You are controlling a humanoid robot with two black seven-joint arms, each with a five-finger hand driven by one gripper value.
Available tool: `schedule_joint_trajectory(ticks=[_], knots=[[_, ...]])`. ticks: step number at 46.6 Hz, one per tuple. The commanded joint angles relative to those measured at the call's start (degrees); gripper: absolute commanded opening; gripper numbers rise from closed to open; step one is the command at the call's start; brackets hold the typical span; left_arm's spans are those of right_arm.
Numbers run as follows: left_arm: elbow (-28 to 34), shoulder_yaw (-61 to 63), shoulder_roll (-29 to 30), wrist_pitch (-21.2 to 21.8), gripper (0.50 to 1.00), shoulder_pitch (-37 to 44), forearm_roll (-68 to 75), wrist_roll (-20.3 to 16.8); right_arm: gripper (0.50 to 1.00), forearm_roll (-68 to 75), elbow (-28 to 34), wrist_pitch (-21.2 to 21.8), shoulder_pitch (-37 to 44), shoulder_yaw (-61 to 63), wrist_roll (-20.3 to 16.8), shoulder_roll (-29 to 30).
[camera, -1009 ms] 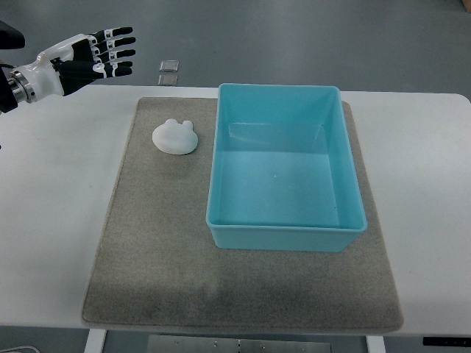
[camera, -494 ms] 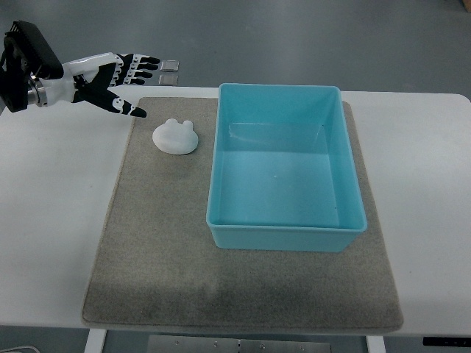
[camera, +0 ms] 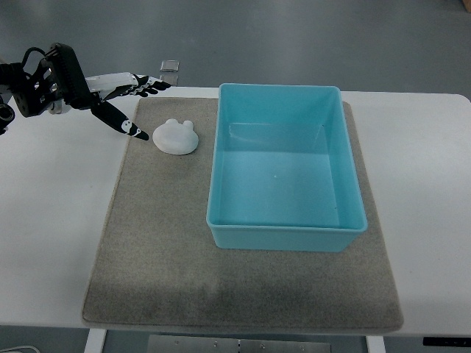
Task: Place white toy into blue box with left hand
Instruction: 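Rotate the left hand palm-down and lower it over the toy, then close the left hand fingers around the white rabbit toy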
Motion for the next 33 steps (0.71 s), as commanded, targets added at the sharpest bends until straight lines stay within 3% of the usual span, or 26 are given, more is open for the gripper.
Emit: schedule_joint_trajectory(ticks=[1,7,33], knots=[[-0.2,2.6,-0.2,3.6,0.994,-0.4,3.1,-0.1,0.936,0.0,0.0,0.0,0.0,0.0,0.0,0.0],[-2.0,5.1,-2.3,7.2,0.994,-0.6,5.0,-0.1,0.936,0.0,0.0,0.0,0.0,0.0,0.0,0.0],[-1.5,7.1,-4.8,8.6,0.992,-1.7,13.0,0.0,0.936,0.0,0.0,0.0,0.0,0.0,0.0,0.0]])
